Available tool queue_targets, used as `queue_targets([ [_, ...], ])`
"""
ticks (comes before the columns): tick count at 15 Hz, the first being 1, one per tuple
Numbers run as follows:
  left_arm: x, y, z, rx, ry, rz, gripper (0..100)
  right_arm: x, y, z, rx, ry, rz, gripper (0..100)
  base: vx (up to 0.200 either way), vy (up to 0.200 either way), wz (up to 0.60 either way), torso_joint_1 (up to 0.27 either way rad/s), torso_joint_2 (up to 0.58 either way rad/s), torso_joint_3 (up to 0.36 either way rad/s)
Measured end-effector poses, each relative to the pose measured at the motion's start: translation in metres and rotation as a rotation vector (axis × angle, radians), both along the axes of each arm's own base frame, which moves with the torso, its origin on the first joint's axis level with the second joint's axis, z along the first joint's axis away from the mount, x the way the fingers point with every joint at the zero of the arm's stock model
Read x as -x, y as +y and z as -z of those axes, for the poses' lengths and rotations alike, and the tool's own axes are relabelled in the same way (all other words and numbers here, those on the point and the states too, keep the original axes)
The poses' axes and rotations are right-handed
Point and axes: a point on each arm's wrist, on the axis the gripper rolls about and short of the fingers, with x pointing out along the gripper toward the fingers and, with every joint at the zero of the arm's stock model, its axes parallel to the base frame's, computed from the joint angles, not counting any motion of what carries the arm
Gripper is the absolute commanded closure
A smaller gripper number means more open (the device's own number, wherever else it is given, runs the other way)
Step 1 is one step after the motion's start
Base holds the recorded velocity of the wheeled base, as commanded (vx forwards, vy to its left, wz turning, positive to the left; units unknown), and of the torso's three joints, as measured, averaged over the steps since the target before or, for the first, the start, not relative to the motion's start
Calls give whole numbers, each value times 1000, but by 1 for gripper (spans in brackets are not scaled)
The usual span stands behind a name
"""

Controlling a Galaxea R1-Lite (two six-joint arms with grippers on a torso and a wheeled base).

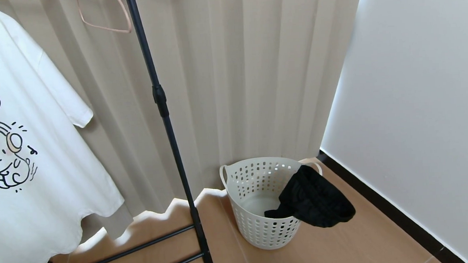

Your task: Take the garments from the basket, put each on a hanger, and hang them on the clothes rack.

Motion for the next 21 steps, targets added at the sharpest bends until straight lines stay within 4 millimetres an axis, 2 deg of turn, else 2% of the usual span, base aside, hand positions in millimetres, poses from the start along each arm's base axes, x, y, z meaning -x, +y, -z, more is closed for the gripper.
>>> queue_targets([
  [21,0,0,0,0,0,0,0,0,0,0,-2,-2,2,0,0,0,0,3,3,-170],
])
